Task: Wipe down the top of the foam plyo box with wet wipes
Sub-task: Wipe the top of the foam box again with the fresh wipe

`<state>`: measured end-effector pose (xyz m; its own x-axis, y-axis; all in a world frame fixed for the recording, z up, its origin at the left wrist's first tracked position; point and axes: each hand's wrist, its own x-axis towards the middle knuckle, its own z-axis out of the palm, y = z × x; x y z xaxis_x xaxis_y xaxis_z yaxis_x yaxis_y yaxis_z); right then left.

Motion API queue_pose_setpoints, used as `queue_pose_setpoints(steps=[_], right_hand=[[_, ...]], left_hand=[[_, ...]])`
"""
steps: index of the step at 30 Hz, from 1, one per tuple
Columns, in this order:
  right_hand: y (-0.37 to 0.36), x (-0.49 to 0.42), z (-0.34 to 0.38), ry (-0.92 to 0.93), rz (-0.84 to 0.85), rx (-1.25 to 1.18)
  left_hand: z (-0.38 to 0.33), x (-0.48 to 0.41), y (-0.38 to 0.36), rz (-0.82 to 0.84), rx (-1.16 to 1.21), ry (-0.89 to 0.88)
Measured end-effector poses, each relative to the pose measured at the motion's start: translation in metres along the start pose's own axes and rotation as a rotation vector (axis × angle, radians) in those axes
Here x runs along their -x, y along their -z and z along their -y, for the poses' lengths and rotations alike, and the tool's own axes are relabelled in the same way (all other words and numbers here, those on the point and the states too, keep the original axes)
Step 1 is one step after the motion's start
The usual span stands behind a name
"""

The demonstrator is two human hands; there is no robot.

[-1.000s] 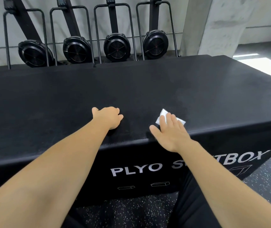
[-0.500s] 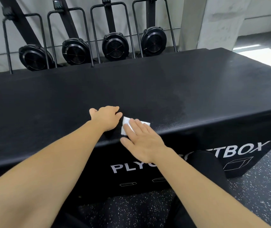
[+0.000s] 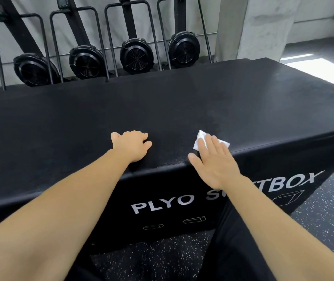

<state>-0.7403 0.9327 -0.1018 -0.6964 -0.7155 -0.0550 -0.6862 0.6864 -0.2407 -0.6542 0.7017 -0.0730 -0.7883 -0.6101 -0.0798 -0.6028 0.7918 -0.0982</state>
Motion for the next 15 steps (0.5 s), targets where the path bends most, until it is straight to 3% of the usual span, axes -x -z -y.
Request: queue_pose_setpoints(steps=[3,10,15], right_hand=[[-0.01,0.005,0.031,-0.017,-0.046,-0.018],[-0.032,0.013,0.094,0.152,0.012,-0.023],[-0.025,0.01,0.083,0.305,0.053,-0.05]], left_hand=[[-0.001,0.0,0.001,-0.001,-0.004,-0.013],[-0.002,-0.002,0.008,-0.005,0.024,-0.009],[-0.005,-0.002,0.009,-0.026,0.106,0.036]])
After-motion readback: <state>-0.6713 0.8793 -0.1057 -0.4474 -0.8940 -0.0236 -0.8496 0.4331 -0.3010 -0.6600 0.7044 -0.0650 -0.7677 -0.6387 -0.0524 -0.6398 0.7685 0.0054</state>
